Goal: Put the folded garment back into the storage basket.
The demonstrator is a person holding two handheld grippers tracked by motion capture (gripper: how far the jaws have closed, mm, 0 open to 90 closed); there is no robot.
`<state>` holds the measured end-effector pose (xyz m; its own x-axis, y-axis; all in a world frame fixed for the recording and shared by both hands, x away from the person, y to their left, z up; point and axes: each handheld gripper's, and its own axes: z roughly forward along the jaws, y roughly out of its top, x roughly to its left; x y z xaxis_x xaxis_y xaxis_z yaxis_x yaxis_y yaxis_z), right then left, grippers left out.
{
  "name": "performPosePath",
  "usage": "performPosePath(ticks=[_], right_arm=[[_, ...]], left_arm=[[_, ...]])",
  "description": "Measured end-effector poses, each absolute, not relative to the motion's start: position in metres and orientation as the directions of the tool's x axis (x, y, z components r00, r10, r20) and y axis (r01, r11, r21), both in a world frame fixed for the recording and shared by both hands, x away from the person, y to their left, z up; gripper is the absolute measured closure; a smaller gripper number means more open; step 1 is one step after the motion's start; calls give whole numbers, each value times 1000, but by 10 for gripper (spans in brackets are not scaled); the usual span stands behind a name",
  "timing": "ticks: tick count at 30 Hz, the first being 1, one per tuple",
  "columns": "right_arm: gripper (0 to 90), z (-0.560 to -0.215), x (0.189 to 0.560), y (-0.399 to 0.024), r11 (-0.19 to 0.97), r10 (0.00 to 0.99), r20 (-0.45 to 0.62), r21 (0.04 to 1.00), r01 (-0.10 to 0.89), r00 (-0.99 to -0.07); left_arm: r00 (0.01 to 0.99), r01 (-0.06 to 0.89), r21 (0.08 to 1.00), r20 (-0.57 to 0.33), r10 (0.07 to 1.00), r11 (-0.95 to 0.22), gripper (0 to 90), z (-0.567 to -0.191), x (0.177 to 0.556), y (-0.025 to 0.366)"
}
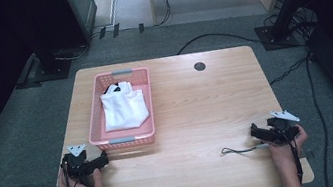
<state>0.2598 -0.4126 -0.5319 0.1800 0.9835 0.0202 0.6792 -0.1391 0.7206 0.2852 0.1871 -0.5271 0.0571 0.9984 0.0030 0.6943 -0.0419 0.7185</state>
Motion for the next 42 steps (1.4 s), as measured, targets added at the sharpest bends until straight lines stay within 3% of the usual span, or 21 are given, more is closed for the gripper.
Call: performPosePath(ticks=[31,42], right_arm=[[0,-532,231,-424,-138,984,20,721,679,179],[0,-532,225,-420,-87,993,10,724,685,115]], left_arm=[[57,694,719,3,998,-41,0,-527,285,187],[56,694,719,2,998,-40,0,-527,285,187]])
